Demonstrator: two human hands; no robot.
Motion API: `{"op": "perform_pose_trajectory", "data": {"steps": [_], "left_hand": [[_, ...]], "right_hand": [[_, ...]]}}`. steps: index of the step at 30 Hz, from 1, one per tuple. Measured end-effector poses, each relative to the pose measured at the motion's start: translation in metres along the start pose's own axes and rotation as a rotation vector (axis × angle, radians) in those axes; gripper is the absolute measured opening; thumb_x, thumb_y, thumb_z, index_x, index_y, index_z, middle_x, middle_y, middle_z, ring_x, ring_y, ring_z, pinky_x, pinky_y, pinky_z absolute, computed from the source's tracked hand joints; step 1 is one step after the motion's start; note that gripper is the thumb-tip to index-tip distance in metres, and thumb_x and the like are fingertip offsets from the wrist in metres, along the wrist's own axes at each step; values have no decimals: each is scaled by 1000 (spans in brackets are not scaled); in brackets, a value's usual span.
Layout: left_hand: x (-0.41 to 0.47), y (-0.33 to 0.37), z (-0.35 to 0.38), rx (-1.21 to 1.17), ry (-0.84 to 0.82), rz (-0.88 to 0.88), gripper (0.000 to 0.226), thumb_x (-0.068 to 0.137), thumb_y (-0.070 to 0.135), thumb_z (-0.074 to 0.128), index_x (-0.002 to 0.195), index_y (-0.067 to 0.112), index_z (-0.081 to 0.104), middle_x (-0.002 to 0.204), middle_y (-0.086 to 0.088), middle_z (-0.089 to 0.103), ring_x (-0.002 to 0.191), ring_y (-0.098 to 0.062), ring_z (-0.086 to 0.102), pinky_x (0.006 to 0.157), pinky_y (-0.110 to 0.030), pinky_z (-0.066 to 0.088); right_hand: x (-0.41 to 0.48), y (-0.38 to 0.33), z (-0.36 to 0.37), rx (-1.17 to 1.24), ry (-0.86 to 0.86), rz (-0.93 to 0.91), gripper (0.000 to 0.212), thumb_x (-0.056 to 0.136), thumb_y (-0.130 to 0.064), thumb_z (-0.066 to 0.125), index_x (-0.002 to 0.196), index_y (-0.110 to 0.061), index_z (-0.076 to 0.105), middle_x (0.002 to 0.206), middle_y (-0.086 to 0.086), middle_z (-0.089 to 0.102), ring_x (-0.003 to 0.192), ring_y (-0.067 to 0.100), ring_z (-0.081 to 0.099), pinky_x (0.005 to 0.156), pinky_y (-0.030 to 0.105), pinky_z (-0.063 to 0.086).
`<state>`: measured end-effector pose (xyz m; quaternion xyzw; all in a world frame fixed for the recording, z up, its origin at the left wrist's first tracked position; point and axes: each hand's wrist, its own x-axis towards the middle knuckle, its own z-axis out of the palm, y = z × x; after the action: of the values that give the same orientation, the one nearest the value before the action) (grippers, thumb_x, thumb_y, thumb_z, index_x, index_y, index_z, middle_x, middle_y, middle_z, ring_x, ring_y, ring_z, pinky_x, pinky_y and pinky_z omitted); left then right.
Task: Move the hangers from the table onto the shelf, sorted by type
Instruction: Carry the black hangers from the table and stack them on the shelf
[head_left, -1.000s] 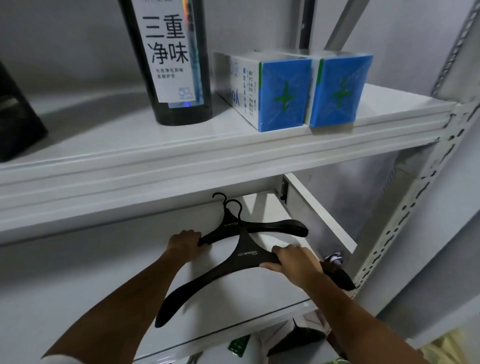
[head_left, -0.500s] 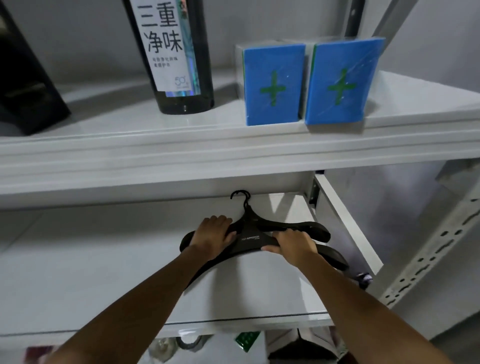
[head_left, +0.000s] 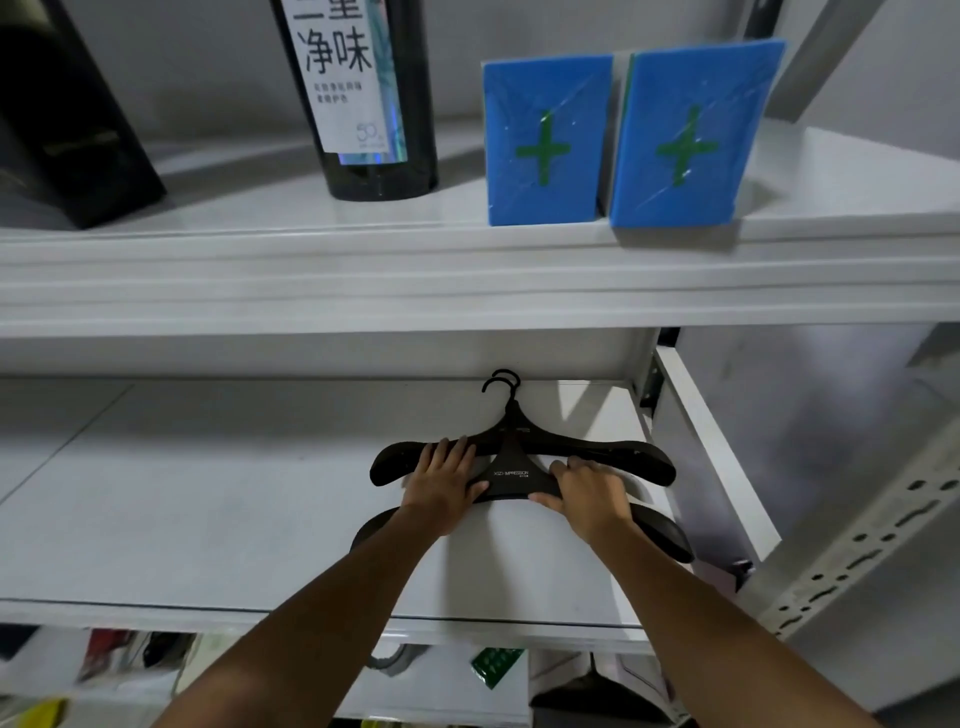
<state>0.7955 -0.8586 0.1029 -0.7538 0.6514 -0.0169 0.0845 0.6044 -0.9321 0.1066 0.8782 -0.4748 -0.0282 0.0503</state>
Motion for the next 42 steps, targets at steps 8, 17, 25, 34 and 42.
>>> {"op": "perform_pose_trajectory", "data": {"steps": [8, 17, 25, 34, 42], "left_hand": [[-2, -2, -5, 4, 12, 13, 82, 83, 58, -12, 151, 15, 6, 160, -1, 8, 147, -24, 8, 120, -39, 4], [0, -6, -58, -132, 105, 117, 52, 100, 39, 32, 147, 18, 25, 151, -3, 33, 133, -25, 38, 110, -35, 28], [-14, -5, -107, -240, 224, 247, 49, 98, 36, 39, 144, 20, 34, 144, -2, 45, 124, -26, 48, 103, -32, 37], [-60, -7, -150, -285, 280, 512, 48, 100, 33, 36, 146, 19, 31, 151, -1, 36, 132, -24, 40, 111, -31, 29], [-110, 46, -164, -254, 292, 761, 46, 100, 37, 33, 143, 20, 35, 148, -1, 39, 134, -22, 38, 111, -33, 27]], "right_hand": [[-2, -3, -4, 13, 52, -25, 57, 92, -60, 38, 129, -16, 44, 124, 8, 55, 117, 25, 48, 94, 35, 36], [-13, 0, -49, 159, 266, -22, 41, 86, -36, 63, 115, -6, 63, 103, 15, 66, 97, 34, 63, 90, 40, 46], [-58, -9, -100, 122, 322, 109, 54, 96, -32, 44, 145, -15, 33, 139, 10, 49, 129, 25, 43, 114, 37, 18], [-137, -48, -148, 49, 354, 311, 52, 97, -34, 40, 146, -18, 30, 145, 6, 43, 133, 22, 38, 114, 36, 18], [-229, -60, -174, 0, 344, 539, 53, 98, -36, 40, 147, -20, 28, 150, 7, 35, 132, 25, 38, 109, 36, 27]]}}
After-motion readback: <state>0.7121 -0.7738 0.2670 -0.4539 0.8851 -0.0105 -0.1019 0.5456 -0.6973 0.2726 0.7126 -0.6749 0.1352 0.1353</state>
